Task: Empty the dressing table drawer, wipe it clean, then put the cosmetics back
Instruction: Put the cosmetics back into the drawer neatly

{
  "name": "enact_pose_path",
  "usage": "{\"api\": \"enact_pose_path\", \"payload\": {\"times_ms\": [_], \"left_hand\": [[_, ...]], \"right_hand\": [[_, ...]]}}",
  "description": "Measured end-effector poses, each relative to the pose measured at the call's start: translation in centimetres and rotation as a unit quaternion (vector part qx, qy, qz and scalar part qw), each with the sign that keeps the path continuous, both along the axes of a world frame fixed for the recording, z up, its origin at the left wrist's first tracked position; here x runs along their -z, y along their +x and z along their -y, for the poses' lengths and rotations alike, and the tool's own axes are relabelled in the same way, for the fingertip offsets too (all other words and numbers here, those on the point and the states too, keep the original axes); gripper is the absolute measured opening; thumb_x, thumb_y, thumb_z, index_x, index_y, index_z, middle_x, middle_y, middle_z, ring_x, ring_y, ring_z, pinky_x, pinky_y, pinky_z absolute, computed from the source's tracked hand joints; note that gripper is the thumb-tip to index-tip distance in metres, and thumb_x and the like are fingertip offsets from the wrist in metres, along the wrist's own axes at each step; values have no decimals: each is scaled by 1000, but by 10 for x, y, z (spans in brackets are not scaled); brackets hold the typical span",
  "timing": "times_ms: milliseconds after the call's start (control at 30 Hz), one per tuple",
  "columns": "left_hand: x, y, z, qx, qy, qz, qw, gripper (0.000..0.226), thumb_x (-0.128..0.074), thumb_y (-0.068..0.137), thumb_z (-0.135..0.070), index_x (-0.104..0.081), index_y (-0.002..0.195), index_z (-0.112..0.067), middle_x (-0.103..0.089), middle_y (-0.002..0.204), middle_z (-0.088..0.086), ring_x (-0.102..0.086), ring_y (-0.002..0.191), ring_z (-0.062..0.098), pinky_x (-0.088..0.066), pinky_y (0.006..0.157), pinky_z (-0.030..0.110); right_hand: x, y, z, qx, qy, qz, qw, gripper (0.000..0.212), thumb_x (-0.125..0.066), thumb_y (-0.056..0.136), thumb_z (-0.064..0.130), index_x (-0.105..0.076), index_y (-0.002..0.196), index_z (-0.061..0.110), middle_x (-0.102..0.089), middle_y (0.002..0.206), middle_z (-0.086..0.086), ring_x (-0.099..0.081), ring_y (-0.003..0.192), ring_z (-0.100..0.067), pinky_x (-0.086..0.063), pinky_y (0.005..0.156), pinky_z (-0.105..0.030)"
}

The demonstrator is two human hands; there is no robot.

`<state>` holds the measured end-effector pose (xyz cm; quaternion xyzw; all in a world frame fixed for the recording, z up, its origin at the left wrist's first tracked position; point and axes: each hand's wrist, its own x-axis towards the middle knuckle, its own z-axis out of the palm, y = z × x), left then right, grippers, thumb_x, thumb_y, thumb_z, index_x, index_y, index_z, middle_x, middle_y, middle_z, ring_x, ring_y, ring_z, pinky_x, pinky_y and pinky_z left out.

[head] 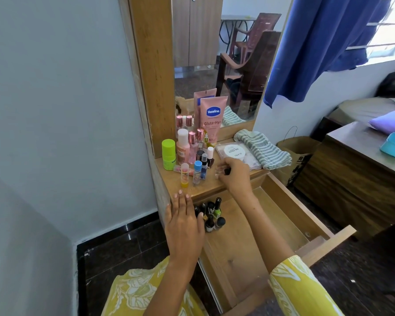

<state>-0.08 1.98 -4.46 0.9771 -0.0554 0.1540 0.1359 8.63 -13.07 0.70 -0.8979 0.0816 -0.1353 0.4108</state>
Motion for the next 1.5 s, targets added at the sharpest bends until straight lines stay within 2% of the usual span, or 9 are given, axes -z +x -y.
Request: {"api": "enact_pose_path", "payload": {"times_ms": [167, 300, 633, 833, 900, 1000, 1200, 1400, 1500], "left_hand": [[0, 0, -1, 3, 5, -1, 1000, 58, -30, 88, -36, -58, 122, 1, -53, 132, 20, -51, 124, 30, -42, 101, 47], [1, 1, 0, 2, 11, 0, 1000, 59, -30, 87, -36, -58, 122, 1, -53, 132, 20, -51, 124, 30, -42, 101, 46], [1, 1, -1, 8, 23, -3, 1000, 59, -29, 87, -37, -58, 121, 2, -54, 130, 21, -53, 122, 31, -40, 101, 47], [5, 2, -2, 17, 31, 11, 999, 51, -43, 90, -35, -57, 123, 1, -53, 132, 20, -51, 123, 30, -40, 102, 45], [6, 3, -3, 16, 31, 16, 999, 49, -48, 90, -34, -56, 124, 1, -52, 132, 20, -50, 124, 30, -38, 104, 45], [4, 3, -2, 15, 32, 12, 999, 58, -31, 87, -36, -60, 119, 3, -56, 128, 21, -54, 120, 32, -39, 101, 47], [7, 3, -3, 14, 25, 34, 999, 59, -31, 86, -36, -62, 116, 3, -57, 126, 21, -56, 117, 32, -42, 97, 48], [12, 4, -3, 17, 18, 74, 997, 45, -46, 87, -27, -61, 117, 2, -56, 127, 21, -55, 119, 31, -37, 100, 47], [17, 6, -3, 20, 19, 86, 996, 41, -62, 83, -19, -61, 118, 3, -55, 128, 21, -54, 120, 31, -35, 101, 47]], "right_hand": [[-19, 17, 13, 3, -129, -45, 991, 32, -72, 74, 4, -49, 94, 12, -63, 95, -11, -58, 89, -27, -47, 70, -36], [-28, 28, 9, -10, -200, -84, 976, 29, -70, 75, 11, -53, 98, 6, -62, 100, -13, -56, 95, -27, -37, 66, -30], [-25, 12, 16, 9, -116, -23, 993, 37, -82, 66, 17, -60, 96, 11, -67, 92, -4, -62, 86, -22, -50, 70, -34], [-40, 8, 2, -35, -201, 122, 971, 30, -68, 83, 32, -63, 108, 18, -66, 102, 1, -57, 97, -18, -47, 78, -32], [-39, 19, -3, -38, -227, 102, 968, 28, -60, 88, 26, -62, 115, 20, -66, 109, -4, -55, 104, -23, -47, 82, -36], [-36, 32, -7, -35, -266, 63, 961, 29, -56, 89, 16, -66, 115, 24, -70, 99, -9, -59, 94, -28, -46, 78, -39], [-35, 25, -5, 22, -202, 151, 967, 14, -68, 79, 9, -72, 90, 17, -71, 81, -3, -62, 78, -24, -47, 69, -37], [-27, -47, 1, 19, -96, 314, 944, 13, -67, 87, 13, -65, 100, 10, -67, 95, -1, -61, 84, -11, -47, 69, -21], [-14, -83, 11, -13, -90, 316, 944, 13, -69, 86, 14, -64, 97, 9, -63, 90, 2, -59, 72, -7, -48, 62, -16]]}}
